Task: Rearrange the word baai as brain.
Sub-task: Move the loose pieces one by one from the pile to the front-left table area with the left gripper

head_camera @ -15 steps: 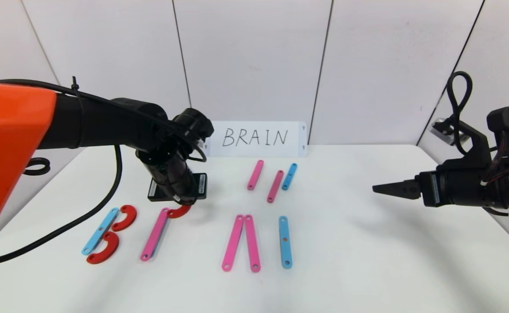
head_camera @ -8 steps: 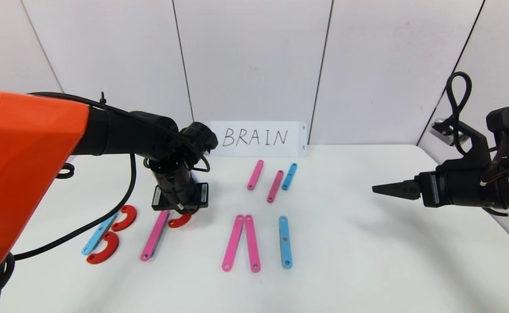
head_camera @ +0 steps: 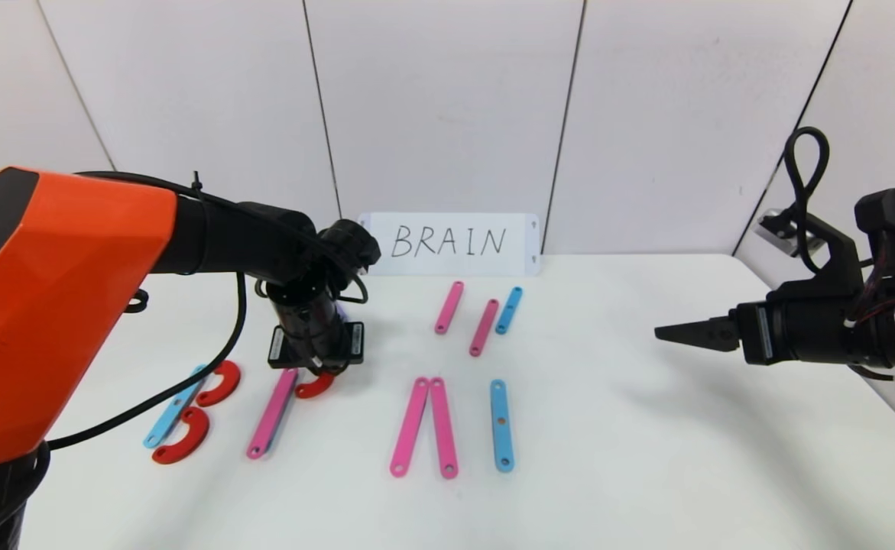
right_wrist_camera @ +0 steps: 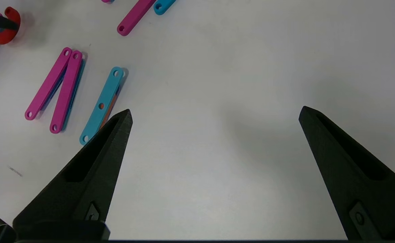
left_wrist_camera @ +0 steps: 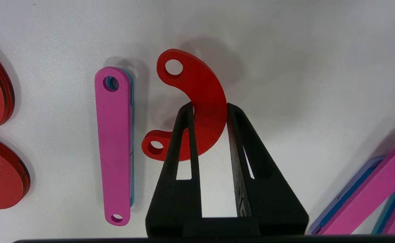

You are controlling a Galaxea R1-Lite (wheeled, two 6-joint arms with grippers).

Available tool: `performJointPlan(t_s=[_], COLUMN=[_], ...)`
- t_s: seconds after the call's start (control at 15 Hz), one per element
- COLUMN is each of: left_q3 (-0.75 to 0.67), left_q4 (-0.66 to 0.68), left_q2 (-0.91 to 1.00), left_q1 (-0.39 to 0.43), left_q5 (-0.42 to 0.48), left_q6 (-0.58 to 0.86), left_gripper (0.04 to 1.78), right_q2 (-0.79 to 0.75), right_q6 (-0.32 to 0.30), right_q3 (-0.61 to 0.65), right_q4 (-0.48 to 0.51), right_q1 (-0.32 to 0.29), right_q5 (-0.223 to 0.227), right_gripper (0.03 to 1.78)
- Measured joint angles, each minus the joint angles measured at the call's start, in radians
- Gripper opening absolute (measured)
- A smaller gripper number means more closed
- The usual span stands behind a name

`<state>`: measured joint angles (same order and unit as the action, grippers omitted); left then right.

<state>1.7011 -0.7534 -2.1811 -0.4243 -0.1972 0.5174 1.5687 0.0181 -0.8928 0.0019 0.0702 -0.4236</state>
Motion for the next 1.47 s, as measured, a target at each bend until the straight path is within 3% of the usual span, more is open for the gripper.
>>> performJointPlan(t_s=[0.33, 0.47, 0.6, 0.87, 1.07, 1.2, 1.47], left_q3=[0.006, 0.006, 0.007, 0.021, 0.063, 0.107, 0.226], left_q4=[0.001, 0.004, 0.005, -0.002, -0.007, -0.008, -0.039], left_q2=[-0.005, -0.006, -0.007, -0.011, -0.01, -0.009, -0.047], left_q1=[0.003, 0.003, 0.003, 0.001, -0.001, -0.002, 0.014], left_q5=[-0.003, -0.004, -0.003, -0.003, -0.002, -0.003, -0.027], left_q6=[0.004, 0.008, 0.009, 0.011, 0.013, 0.006, 0.003], left_gripper=[0.31, 0.38, 0.57, 1.23, 1.6, 1.72, 1.75], right_q2=[0.0, 0.001, 0.002, 0.006, 0.006, 0.006, 0.006], right_q6=[0.0, 0.0, 0.0, 0.0, 0.0, 0.0, 0.0], right_q3=[0.0, 0.0, 0.0, 0.001, 0.001, 0.002, 0.002], right_q4=[0.0, 0.0, 0.0, 0.0, 0.0, 0.0, 0.0], right_q1=[0.0, 0.0, 0.0, 0.001, 0.001, 0.001, 0.001], right_q5=[-0.001, -0.001, -0.001, -0.002, -0.002, -0.002, -0.001], right_gripper=[1.73, 1.73, 1.73, 1.73, 1.73, 1.73, 1.73])
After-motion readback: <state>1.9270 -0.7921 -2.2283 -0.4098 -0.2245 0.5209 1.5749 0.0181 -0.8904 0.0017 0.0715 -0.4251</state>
